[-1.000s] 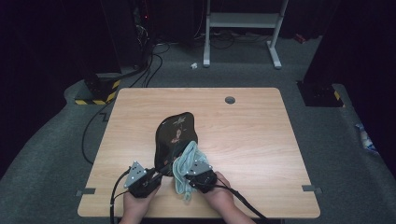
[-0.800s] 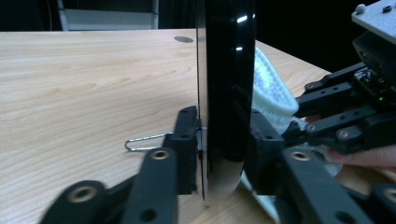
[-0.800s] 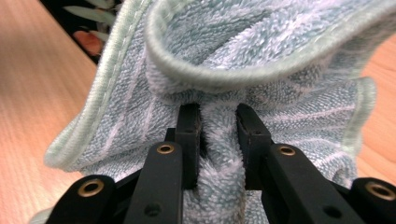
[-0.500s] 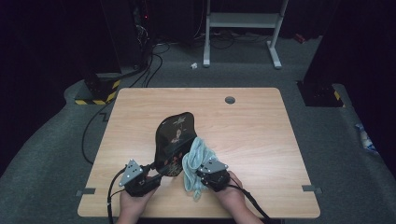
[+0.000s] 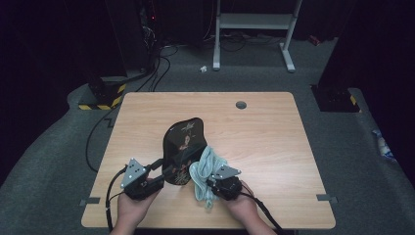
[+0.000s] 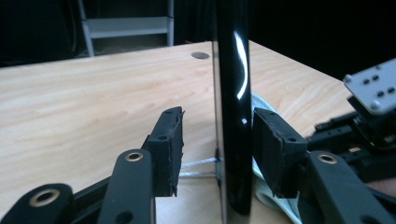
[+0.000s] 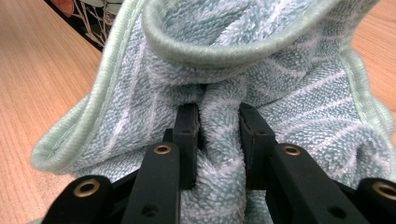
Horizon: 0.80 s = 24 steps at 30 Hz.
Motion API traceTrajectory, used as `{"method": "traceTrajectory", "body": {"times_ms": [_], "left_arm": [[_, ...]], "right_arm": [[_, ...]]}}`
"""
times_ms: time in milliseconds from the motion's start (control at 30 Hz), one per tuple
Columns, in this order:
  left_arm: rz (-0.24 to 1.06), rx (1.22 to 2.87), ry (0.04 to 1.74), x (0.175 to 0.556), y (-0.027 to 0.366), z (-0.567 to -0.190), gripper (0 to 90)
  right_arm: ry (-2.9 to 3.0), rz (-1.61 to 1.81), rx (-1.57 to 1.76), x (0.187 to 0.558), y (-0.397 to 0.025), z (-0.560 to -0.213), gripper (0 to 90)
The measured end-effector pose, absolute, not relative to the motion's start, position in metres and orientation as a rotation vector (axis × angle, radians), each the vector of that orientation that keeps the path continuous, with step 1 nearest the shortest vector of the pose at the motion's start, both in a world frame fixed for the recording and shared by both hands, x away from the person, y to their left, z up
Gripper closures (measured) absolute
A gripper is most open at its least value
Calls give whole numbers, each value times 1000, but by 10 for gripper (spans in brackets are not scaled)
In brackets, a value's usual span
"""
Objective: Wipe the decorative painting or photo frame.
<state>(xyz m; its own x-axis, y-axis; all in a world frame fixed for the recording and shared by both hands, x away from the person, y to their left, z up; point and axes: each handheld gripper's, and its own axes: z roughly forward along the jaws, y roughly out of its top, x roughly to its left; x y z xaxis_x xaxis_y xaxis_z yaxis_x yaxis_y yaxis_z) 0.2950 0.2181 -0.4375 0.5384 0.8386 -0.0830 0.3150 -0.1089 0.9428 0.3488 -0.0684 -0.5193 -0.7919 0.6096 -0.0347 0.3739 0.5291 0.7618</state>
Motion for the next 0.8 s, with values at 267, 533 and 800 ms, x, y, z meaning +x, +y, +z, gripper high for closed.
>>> {"method": "traceTrajectory", "body": {"times_ms": [267, 533, 800], "left_arm": [[584, 1660, 938, 307, 214, -402, 533], [611, 1675, 925, 322, 208, -384, 559], [640, 1678, 898, 331, 199, -367, 603]], "right_arm": [[2475, 1120, 825, 348, -69, -520, 713], [2459, 1099, 823, 345, -67, -521, 716], [2450, 1118, 833, 345, -68, -521, 720]]}}
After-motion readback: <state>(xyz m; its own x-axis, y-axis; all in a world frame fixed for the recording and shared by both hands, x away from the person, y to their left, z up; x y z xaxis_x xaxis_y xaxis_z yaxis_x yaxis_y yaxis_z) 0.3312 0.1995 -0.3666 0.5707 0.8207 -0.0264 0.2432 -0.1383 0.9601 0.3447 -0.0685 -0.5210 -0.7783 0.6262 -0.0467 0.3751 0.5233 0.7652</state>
